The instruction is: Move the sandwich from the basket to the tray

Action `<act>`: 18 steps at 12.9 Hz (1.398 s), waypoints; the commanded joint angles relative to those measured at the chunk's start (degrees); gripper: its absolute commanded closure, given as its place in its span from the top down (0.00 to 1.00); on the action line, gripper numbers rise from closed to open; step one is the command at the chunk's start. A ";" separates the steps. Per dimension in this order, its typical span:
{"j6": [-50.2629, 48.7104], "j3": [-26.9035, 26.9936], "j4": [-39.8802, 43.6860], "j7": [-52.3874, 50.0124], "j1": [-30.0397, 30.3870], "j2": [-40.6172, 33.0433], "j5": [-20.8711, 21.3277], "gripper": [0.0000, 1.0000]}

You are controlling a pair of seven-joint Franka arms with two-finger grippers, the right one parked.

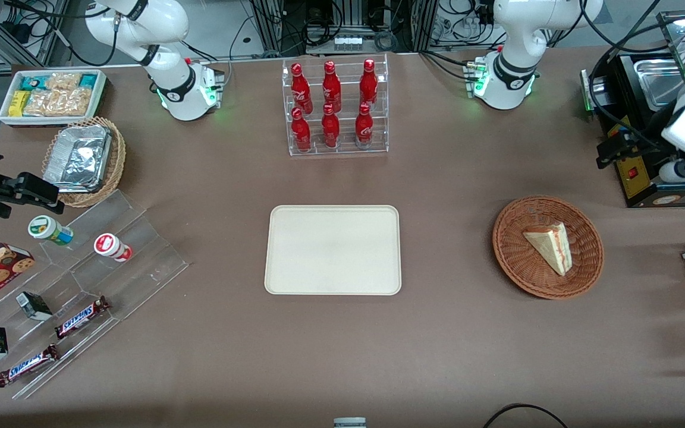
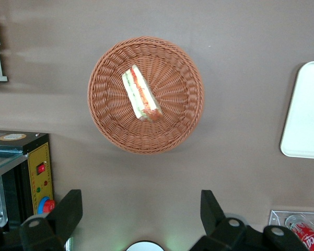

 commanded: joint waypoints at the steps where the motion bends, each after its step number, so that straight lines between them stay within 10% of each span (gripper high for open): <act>1: 2.49 2.86 -0.81 -3.55 0.21 4.03 0.22 1.00; 9: 33.22 4.45 -23.22 -24.82 0.12 7.02 0.66 1.00; 18: 44.59 4.27 -24.65 -31.53 -0.75 18.89 0.13 1.00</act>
